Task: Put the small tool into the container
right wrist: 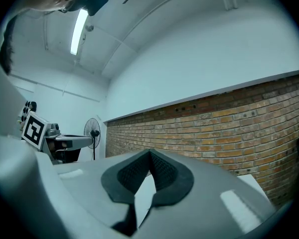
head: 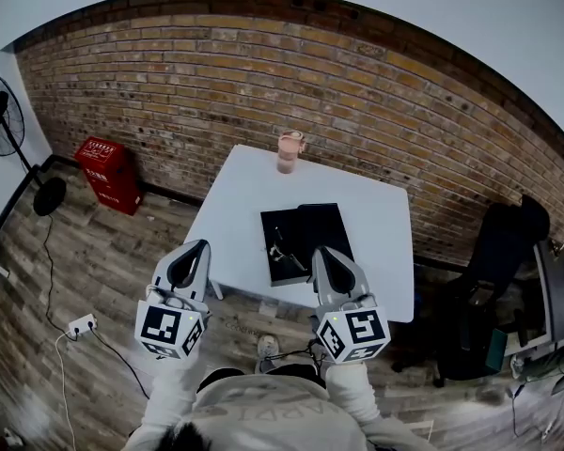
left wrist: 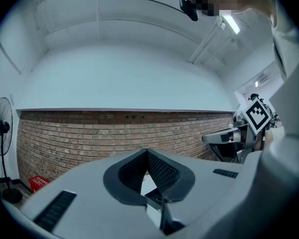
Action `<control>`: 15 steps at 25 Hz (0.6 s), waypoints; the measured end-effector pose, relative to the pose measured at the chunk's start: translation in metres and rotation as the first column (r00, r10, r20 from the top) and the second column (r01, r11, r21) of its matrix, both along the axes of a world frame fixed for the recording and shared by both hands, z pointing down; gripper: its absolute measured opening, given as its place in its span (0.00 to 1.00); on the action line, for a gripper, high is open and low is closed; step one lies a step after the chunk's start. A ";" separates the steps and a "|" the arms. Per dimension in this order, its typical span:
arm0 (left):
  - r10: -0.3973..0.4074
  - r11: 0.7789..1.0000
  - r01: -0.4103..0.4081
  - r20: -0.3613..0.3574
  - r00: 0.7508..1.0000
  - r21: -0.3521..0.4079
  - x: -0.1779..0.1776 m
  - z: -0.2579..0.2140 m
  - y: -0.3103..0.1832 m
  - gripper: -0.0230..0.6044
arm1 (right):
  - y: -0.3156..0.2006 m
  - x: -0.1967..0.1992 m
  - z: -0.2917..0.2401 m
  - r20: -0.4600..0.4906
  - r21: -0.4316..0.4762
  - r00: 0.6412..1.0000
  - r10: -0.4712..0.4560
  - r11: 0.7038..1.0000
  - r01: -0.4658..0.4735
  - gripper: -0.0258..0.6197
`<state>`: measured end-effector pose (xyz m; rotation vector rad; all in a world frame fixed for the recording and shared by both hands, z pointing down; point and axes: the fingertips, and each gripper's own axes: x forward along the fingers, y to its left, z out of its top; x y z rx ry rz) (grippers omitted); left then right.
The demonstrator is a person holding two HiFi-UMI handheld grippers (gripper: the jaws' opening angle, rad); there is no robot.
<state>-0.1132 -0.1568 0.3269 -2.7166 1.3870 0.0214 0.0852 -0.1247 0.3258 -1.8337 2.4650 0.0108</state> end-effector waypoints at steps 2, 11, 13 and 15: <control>-0.001 1.000 0.001 0.000 1.000 0.000 -0.001 -0.001 0.000 0.04 | 0.000 0.000 -0.001 0.001 0.003 1.000 0.003 1.000 -0.003 0.05; 0.000 1.000 0.000 -0.001 1.000 -0.004 -0.004 0.003 0.001 0.04 | 0.001 -0.004 0.000 0.001 0.006 1.000 -0.001 1.000 0.001 0.05; 0.001 1.000 -0.001 0.000 1.000 -0.005 -0.003 0.005 0.002 0.04 | 0.002 -0.004 0.001 -0.002 0.008 1.000 -0.003 1.000 0.003 0.05; 0.002 1.000 -0.002 -0.001 1.000 -0.007 -0.003 0.007 0.003 0.04 | 0.003 -0.005 0.002 -0.006 0.010 1.000 -0.006 1.000 0.006 0.05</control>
